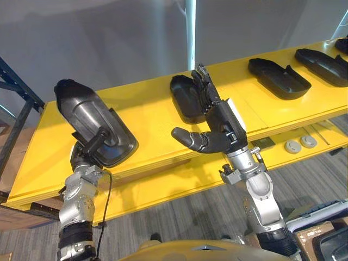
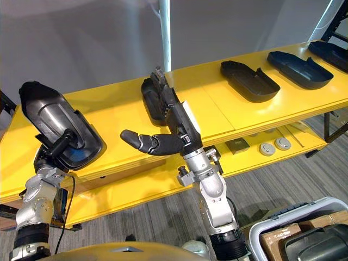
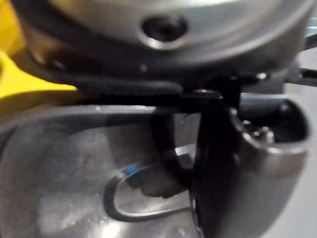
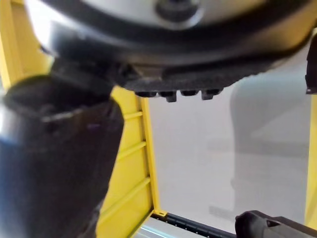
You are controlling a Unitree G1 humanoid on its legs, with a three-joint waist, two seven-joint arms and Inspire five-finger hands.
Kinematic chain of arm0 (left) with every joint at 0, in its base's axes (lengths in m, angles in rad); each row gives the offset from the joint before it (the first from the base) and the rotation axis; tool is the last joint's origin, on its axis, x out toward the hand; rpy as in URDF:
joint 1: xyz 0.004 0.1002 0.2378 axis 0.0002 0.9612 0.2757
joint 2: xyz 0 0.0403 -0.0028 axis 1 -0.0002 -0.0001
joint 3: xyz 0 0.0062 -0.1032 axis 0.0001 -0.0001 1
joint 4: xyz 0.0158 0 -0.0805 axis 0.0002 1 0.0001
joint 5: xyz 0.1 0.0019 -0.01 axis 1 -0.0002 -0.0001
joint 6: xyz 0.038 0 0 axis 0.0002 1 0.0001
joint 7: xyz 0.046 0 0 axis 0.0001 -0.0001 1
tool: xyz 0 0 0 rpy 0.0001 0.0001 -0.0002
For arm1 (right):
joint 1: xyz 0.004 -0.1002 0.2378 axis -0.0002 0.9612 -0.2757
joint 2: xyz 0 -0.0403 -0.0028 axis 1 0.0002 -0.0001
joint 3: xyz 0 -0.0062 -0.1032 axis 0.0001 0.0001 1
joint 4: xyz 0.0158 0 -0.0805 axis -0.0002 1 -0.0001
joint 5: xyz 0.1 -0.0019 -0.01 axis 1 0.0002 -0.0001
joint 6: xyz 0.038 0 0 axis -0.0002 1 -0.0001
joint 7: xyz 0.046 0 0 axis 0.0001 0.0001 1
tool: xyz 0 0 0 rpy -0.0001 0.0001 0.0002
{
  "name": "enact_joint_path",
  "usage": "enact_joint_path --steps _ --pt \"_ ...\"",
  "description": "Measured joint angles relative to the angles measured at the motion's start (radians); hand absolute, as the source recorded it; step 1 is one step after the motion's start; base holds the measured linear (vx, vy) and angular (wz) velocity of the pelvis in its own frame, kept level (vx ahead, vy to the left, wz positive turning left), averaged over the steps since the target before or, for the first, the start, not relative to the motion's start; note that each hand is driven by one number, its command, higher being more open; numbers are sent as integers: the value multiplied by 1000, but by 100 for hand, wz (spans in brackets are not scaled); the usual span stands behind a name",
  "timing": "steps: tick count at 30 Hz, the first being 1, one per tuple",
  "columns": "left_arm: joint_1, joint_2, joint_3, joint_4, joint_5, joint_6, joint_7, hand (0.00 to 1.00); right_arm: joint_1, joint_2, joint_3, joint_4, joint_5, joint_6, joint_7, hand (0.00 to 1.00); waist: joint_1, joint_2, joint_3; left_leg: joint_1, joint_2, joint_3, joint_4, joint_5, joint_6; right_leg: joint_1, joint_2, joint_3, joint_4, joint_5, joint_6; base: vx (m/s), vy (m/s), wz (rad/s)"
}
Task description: Walk over and take three plastic housings, then place them on the shelf
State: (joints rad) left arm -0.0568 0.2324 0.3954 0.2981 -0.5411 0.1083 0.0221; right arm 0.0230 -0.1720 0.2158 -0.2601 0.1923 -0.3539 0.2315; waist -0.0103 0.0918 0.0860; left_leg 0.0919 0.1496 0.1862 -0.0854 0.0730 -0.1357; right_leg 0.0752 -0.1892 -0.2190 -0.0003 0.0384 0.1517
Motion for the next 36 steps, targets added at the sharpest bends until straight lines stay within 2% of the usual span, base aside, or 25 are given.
enact_joint_path --steps 3,4,7,9,15,29,34,36 --pt "-63 31 -1 97 0 -3 9 0 0 -17 3 0 11 5 -5 100 -9 8 1 4 0 0 1 3 0 4 0 1 2 0 0 0 0 0" --pt "-74 36 -1 114 1 -3 14 100 -1 -19 5 0 11 5 -6 100 -12 9 0 5 0 0 1 3 0 4 0 2 2 0 0 0 0 0" --pt "-119 61 0 182 13 3 32 100 -2 -22 17 0 12 6 -19 100 -24 12 -2 10 0 5 0 4 0 5 0 6 3 0 0 -15 2 -4" --pt "-140 64 -6 213 82 4 45 100 -2 -22 24 0 12 15 -25 100 -26 10 0 22 1 10 -2 3 0 14 0 9 3 0 0 -33 4 -7" --pt "-151 101 -7 250 124 9 47 100 -2 -22 32 -21 12 20 -25 100 -45 6 8 24 1 26 -3 3 0 9 1 25 0 2 1 -33 10 -7" --pt "-220 158 -7 308 284 29 36 100 -4 -28 30 -27 20 45 -20 100 -49 -1 22 23 1 39 -3 4 1 -2 2 39 1 12 4 -2 1 -1" --pt "-241 178 -9 310 355 0 76 100 -28 -32 34 -27 52 51 49 100 -53 -8 49 21 1 42 -3 4 1 -6 2 43 1 14 4 0 0 0" --pt "-246 179 -30 304 383 -37 115 100 -51 -42 53 -28 71 65 120 100 -51 -12 59 17 1 41 -2 4 1 -10 2 42 1 14 3 0 0 0"
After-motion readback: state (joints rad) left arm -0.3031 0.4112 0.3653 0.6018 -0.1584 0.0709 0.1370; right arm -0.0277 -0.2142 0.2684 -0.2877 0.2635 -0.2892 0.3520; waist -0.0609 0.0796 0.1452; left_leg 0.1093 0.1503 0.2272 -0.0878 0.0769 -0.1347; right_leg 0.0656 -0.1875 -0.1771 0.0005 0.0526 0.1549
